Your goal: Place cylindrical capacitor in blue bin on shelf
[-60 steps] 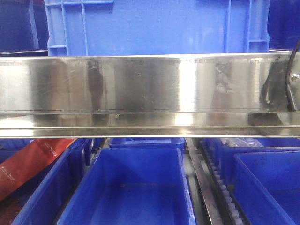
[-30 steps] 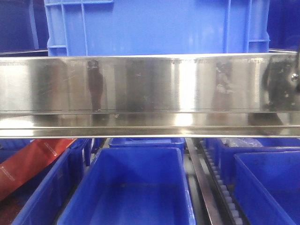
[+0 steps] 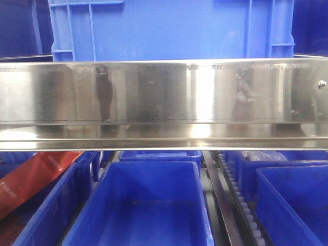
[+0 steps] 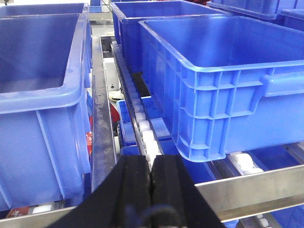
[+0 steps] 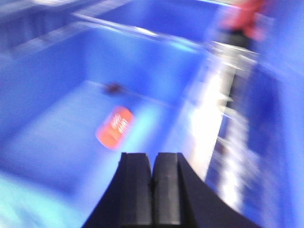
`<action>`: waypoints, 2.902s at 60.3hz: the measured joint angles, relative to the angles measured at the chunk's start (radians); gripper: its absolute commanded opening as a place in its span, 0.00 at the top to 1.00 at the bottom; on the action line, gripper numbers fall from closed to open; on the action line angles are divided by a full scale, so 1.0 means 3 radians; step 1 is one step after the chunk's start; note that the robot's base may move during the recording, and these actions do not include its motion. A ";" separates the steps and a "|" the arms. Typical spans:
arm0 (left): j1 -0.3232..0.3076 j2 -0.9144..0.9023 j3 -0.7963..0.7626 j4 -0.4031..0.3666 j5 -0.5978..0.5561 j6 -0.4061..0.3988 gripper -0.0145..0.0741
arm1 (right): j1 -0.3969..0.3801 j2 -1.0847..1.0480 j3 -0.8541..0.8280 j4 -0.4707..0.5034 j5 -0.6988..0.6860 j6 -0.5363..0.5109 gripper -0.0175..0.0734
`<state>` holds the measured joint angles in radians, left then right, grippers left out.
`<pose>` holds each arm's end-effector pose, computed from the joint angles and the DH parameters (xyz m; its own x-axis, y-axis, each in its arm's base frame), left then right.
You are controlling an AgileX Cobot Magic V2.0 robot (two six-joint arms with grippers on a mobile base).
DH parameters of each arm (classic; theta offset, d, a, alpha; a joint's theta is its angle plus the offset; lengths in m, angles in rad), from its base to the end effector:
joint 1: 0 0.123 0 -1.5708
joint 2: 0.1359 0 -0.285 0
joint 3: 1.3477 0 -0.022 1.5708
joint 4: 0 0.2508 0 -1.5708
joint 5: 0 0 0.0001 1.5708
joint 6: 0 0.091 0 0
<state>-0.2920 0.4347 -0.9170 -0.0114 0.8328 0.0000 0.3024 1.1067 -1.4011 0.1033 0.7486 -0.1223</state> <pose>0.0451 -0.0144 0.4069 -0.2515 0.0676 -0.9655 0.2937 0.9558 -0.0096 0.2057 0.0709 0.4742 -0.3231 -0.1494 -0.9345 -0.3751 0.9268 -0.0184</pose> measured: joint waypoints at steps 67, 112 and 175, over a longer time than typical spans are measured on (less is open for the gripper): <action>0.0000 0.0000 0.0527 0.0070 -0.0471 0.0000 0.96 | -0.0189 -0.2797 0.3015 -0.0070 -0.1395 0.0013 0.98; 0.0368 -0.0443 0.0958 0.0391 -0.0759 0.0000 0.96 | -0.0189 -0.2797 0.3015 -0.0070 -0.1400 0.0021 0.98; 0.0550 -0.1429 0.3060 0.0157 -0.2567 -0.0029 0.96 | -0.0189 -0.2798 0.3015 -0.0070 -0.1402 0.0021 0.98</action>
<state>-0.1270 0.0060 0.0009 0.0355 0.0627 -0.0086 0.2456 0.2672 -0.4965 0.0822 0.3279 -0.1160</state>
